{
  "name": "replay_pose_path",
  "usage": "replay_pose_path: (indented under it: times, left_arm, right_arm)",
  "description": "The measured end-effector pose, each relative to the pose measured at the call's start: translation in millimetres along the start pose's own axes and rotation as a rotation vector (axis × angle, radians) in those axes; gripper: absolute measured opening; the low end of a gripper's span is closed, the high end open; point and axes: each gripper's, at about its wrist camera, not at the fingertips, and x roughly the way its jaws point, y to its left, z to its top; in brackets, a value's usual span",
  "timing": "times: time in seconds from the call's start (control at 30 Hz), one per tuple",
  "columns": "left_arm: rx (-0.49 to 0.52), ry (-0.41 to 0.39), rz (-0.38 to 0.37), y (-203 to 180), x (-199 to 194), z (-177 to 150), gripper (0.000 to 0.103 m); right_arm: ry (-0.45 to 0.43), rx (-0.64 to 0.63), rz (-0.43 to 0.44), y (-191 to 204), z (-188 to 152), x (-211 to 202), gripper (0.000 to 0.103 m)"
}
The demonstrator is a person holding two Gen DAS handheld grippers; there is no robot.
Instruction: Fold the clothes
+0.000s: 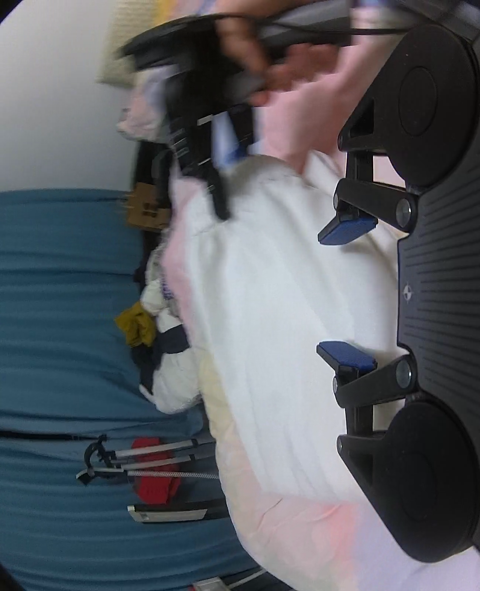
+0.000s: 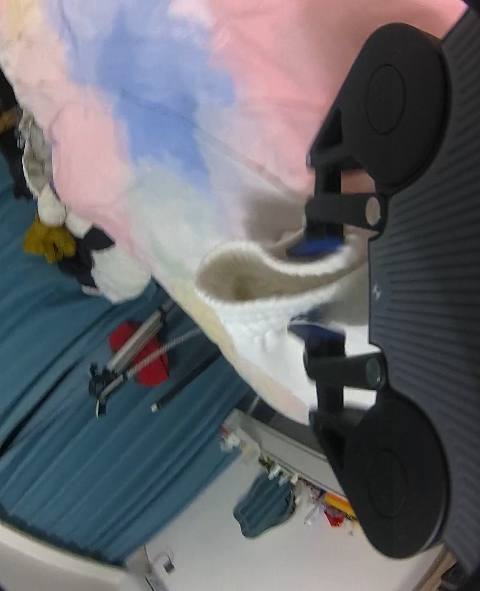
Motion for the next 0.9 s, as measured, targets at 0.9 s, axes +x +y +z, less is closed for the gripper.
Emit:
replay_pose_path:
  times: [0.9]
  left_arm:
    - [-0.671,0.158,0.136,166,9,-19,0.085]
  right_arm:
    - [0.109,0.105,0.201,7,-20,10,0.086]
